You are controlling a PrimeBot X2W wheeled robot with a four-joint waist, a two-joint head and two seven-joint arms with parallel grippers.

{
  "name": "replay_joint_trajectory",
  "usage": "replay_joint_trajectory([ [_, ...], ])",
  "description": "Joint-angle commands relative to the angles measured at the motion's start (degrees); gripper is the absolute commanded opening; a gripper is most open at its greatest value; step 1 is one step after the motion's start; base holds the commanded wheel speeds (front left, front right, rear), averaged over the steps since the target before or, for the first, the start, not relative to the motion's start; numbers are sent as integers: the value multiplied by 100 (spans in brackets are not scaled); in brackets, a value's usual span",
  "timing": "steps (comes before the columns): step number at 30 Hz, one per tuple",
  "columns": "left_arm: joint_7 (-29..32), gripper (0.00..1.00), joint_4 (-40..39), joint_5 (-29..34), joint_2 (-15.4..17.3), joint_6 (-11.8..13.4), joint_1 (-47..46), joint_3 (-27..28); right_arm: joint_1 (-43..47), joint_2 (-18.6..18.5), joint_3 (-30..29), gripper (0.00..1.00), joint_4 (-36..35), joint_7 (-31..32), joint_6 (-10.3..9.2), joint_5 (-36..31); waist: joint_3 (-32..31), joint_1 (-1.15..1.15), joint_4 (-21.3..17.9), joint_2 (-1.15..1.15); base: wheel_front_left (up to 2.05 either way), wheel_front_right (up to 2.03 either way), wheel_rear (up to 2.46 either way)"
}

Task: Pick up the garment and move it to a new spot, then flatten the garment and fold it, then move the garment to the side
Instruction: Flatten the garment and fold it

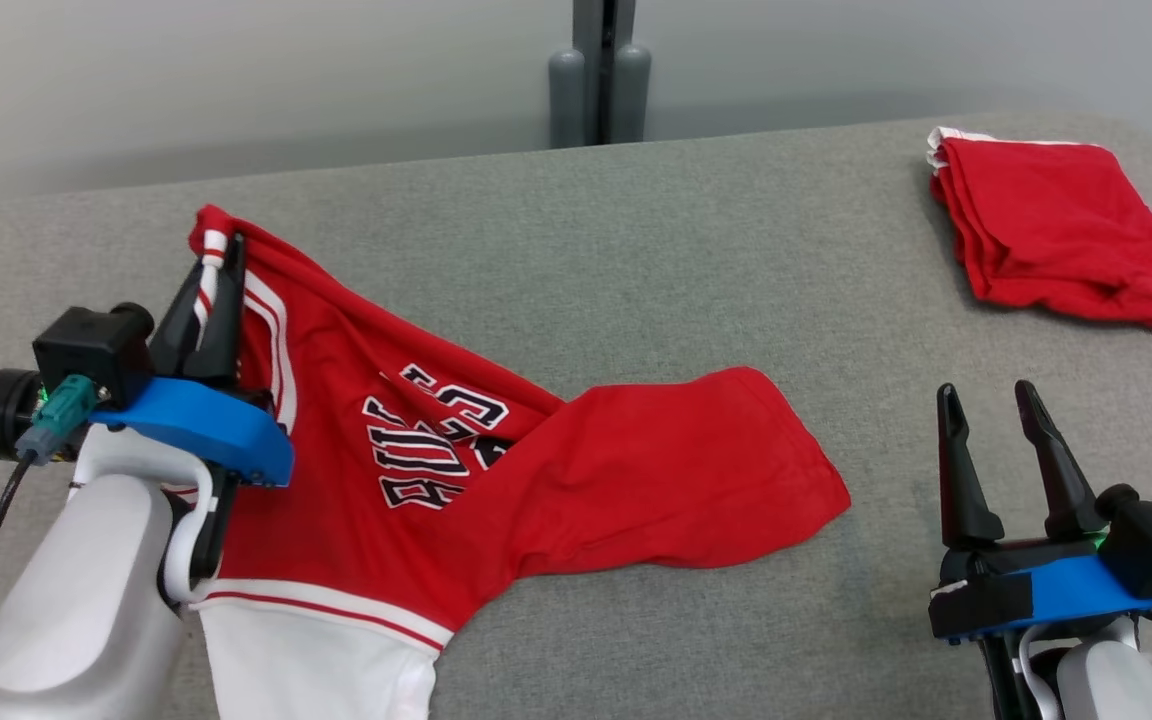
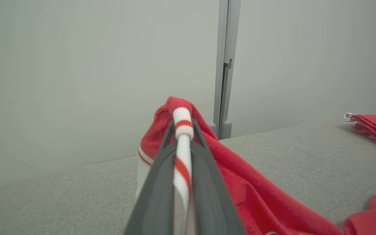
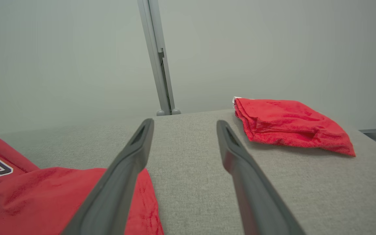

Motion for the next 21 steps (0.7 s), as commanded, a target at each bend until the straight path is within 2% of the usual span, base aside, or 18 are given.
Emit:
replay_joint_trajectory([
  [1, -9, 0, 113, -24, 59, 26, -126, 36, -94, -6, -16, 100, 10, -30, 1, -9, 52, 0, -48, 0, 0, 0, 0],
  [7, -170, 0, 853, -55, 171, -48, -393, 141, -209, -6, -27, 100, 44, -31, 1, -8, 348, 0, -304, 0, 0, 0, 0],
  [11, -332, 0, 1400, -106, 114, -123, -501, 168, -262, -5, -42, 100, 54, -31, 1, 20, 501, 0, -377, 0, 0, 0, 0],
  [12, -389, 37, 1522, -120, 87, -107, -529, 189, -279, -5, -39, 100, 58, -31, 1, 25, 523, 0, -384, 0, 0, 0, 0],
  [13, -438, 100, 1649, -116, 66, -94, -541, 198, -298, -6, -43, 100, 65, -31, 1, 30, 542, 0, -388, 0, 0, 0, 0],
  [18, -617, 100, 2016, -27, -5, -139, -576, 291, -357, -5, -20, 100, 110, -31, 1, 11, 559, 0, -350, 0, 0, 0, 0],
  [21, -648, 100, 1795, 69, -93, -91, -463, 490, -348, -6, -28, 100, 139, -30, 1, -25, 499, 0, -269, 0, 0, 0, 0],
])
